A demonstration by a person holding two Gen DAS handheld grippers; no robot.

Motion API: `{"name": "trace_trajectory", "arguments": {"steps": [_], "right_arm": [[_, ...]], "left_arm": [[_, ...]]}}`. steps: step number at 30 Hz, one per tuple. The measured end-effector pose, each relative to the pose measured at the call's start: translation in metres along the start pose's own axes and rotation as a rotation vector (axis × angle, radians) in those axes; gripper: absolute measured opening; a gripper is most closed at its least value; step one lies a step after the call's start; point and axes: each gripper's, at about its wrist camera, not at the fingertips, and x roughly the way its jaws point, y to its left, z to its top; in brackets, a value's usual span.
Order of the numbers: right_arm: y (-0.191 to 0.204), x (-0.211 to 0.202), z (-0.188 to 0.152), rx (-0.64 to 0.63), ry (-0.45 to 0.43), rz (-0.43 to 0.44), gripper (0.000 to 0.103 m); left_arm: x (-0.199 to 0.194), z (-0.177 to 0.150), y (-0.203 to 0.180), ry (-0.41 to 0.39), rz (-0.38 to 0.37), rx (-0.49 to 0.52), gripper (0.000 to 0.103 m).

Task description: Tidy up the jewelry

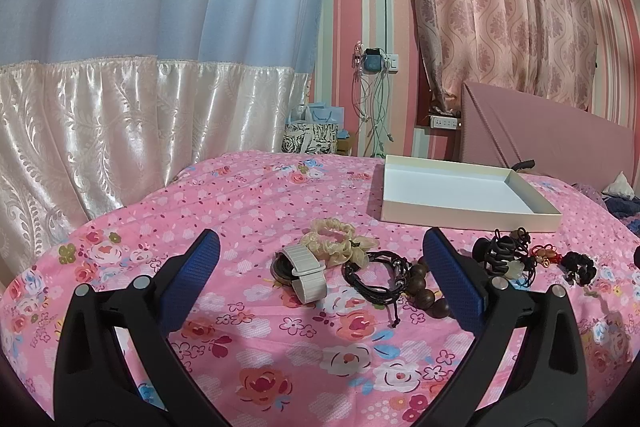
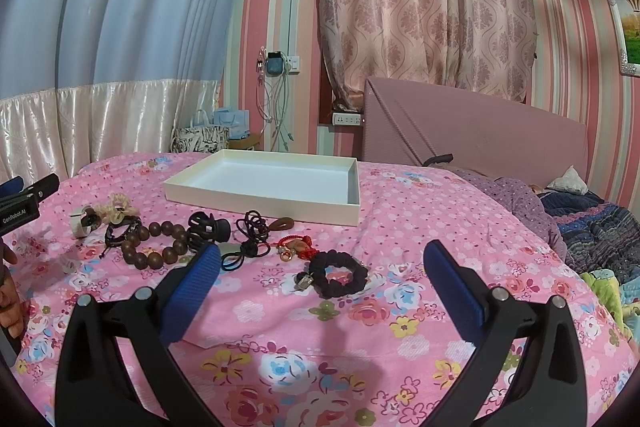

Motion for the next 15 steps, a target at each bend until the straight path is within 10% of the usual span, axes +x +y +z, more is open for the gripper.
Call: {"name": "trace_trajectory", "arguments": {"steps": [15], "right_arm": [[-0.0003, -0.0002, 0.0003, -0.001, 0.002, 0.001, 0.101]], "left_arm": [[-0.0027, 0.0026, 0.004, -0.002, -0.004, -0.01, 0.1]]}}
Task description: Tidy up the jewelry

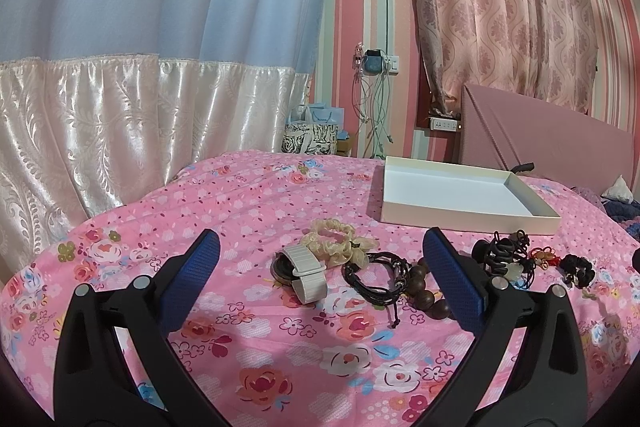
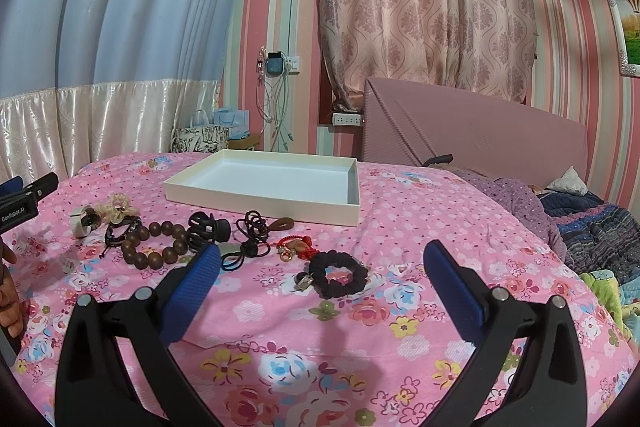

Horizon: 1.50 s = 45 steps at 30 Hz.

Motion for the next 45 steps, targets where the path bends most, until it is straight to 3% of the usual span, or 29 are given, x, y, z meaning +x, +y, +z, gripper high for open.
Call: {"name": "trace_trajectory", "arguments": {"steps": [28, 45], "right_arm": [[0.0, 0.0, -0.002, 0.003, 0.001, 0.0, 0.101], [0.017, 0.02, 0.009, -0.005, 0.106, -0.025, 0.101]], "left_arm": [[0.0, -0.003, 0.0, 0.008, -0.012, -0.01, 0.1], [0.007, -0.004, -0.001, 0.023, -0.012, 0.01, 0.1]]}}
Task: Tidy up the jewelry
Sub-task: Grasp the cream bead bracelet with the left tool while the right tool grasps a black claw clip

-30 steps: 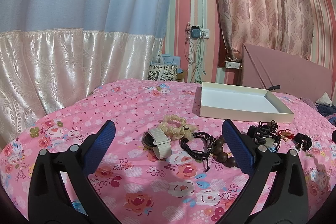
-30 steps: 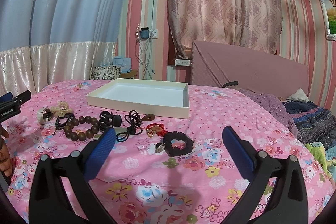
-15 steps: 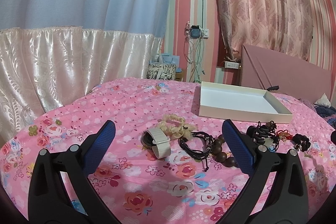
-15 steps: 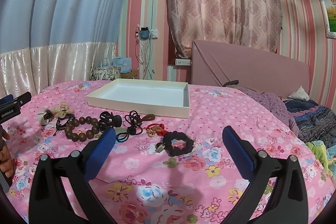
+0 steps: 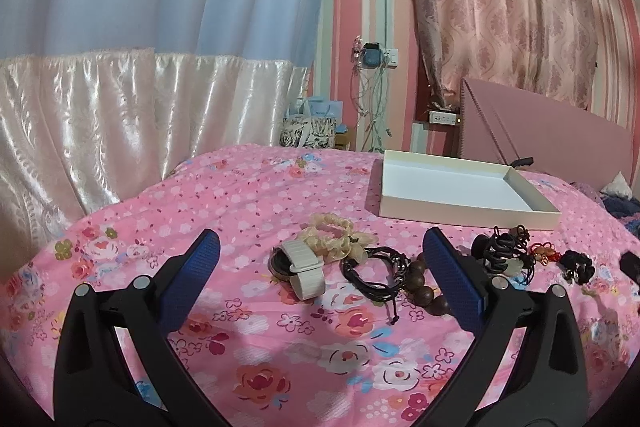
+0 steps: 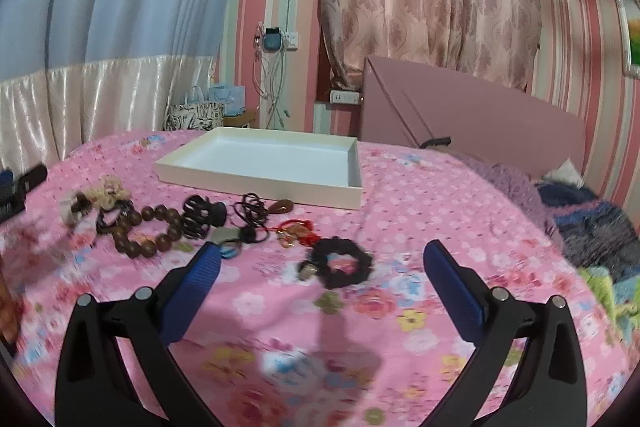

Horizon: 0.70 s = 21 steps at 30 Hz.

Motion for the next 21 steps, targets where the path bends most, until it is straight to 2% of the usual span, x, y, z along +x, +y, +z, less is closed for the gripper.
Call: {"name": "trace_trajectory", "arguments": {"steps": [2, 4, 6, 8, 11, 13, 17, 21], "right_arm": [[0.009, 0.009, 0.008, 0.057, 0.02, 0.047, 0.101], [0.022, 0.018, 0.014, 0.085, 0.021, 0.023, 0.101], [0.031, 0.027, 0.017, 0.097, 0.03, 0.042, 0.101], [0.042, 0.044, 0.021, 0.094, 0.081, 0.063, 0.1], [0.05, 0.054, 0.024, 0.108, 0.122, 0.087, 0.099], [0.057, 0.055, 0.027, 0.096, 0.115, 0.085, 0.093], [0.079, 0.067, 0.035, 0.063, 0.115, 0.109, 0.083], [0.096, 0.096, 0.039, 0.063, 0.182, 0.129, 0.073]], "left_arm": [[-0.003, 0.001, -0.003, -0.006, -0.014, 0.011, 0.1], [-0.002, 0.001, -0.003, 0.002, -0.027, 0.012, 0.1], [0.002, 0.002, -0.002, 0.023, -0.042, 0.004, 0.1], [0.012, 0.005, 0.004, 0.084, -0.101, -0.009, 0.1], [0.023, 0.015, 0.011, 0.106, -0.091, 0.036, 0.1], [0.026, 0.025, 0.025, 0.085, -0.082, 0.056, 0.1], [0.04, 0.035, 0.055, 0.108, -0.086, 0.028, 0.1], [0.057, 0.036, 0.072, 0.134, -0.093, 0.014, 0.1]]}}
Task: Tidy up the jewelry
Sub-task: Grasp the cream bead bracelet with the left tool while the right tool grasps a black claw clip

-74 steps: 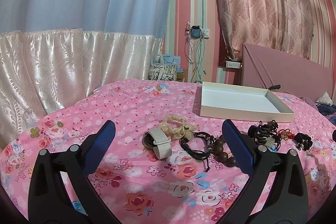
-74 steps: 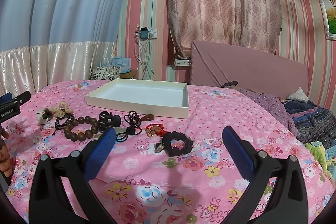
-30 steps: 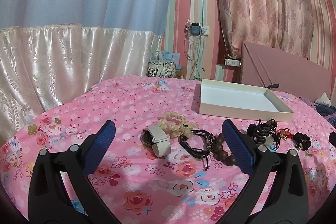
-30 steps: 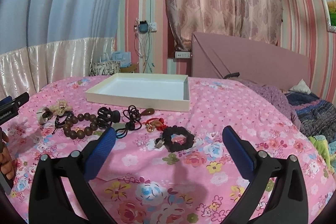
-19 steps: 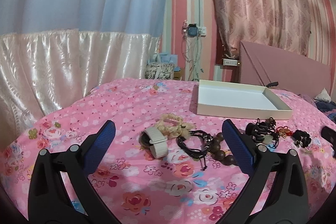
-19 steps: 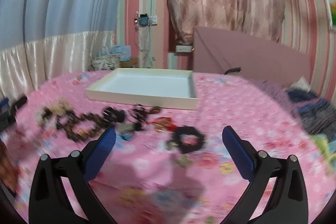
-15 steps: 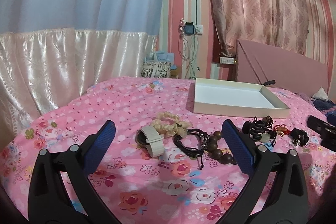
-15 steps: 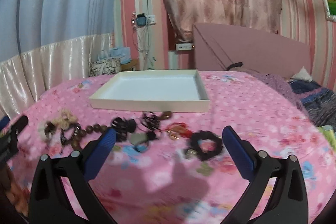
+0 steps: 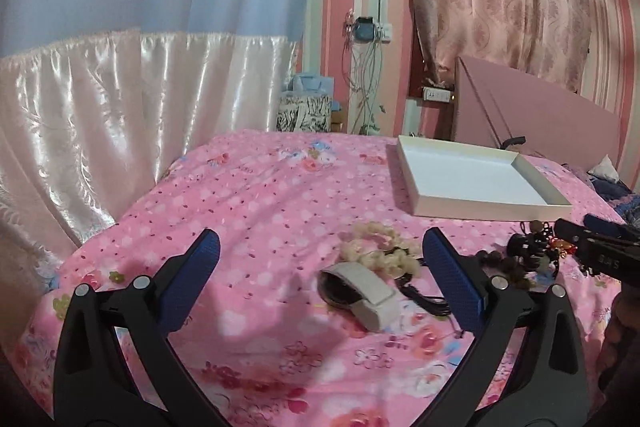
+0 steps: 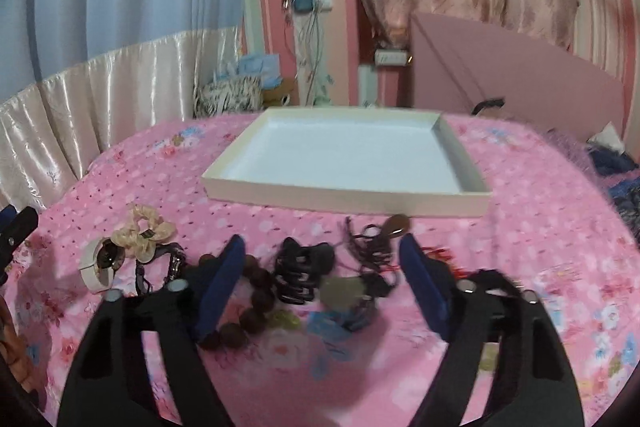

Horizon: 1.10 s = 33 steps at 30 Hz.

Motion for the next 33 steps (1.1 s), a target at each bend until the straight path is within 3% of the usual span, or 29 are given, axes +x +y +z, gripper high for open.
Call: {"name": "trace_trajectory", "arguments": {"steps": [4, 9, 11, 17, 20, 23, 25, 28, 31, 33], "right_arm": [[0.012, 0.038, -0.004, 0.0, 0.123, 0.019, 0.066], [0.012, 0.064, -0.01, 0.002, 0.225, 0.02, 0.036], [0.007, 0.067, -0.011, 0.024, 0.24, 0.044, 0.036], [-0.016, 0.023, -0.007, 0.058, 0.113, 0.134, 0.036], [-0.036, -0.002, -0.004, 0.051, 0.053, 0.148, 0.036], [-0.059, -0.017, 0.0, 0.05, 0.027, 0.143, 0.036], [-0.073, -0.019, 0.003, 0.056, 0.021, 0.136, 0.037], [-0.092, -0.016, 0.008, 0.07, 0.026, 0.127, 0.037], [-0.11, -0.011, 0.01, 0.076, 0.039, 0.121, 0.037], [-0.123, -0.009, 0.009, 0.083, 0.044, 0.114, 0.037]], "left_arm": [[0.022, 0.003, 0.006, 0.064, -0.035, -0.001, 0.1], [0.05, -0.004, 0.006, 0.179, -0.09, -0.011, 0.1], [0.054, -0.009, -0.001, 0.204, -0.108, -0.006, 0.1], [0.064, -0.021, -0.026, 0.26, -0.065, 0.056, 0.098], [0.055, -0.012, -0.028, 0.215, -0.017, 0.062, 0.092], [0.051, 0.011, -0.035, 0.168, -0.024, 0.072, 0.092], [0.059, 0.02, -0.045, 0.181, -0.033, 0.109, 0.092], [0.096, 0.022, -0.048, 0.268, 0.045, 0.131, 0.091], [0.128, 0.019, -0.036, 0.379, 0.033, 0.076, 0.085], [0.145, 0.01, -0.034, 0.451, 0.001, 0.076, 0.073]]}}
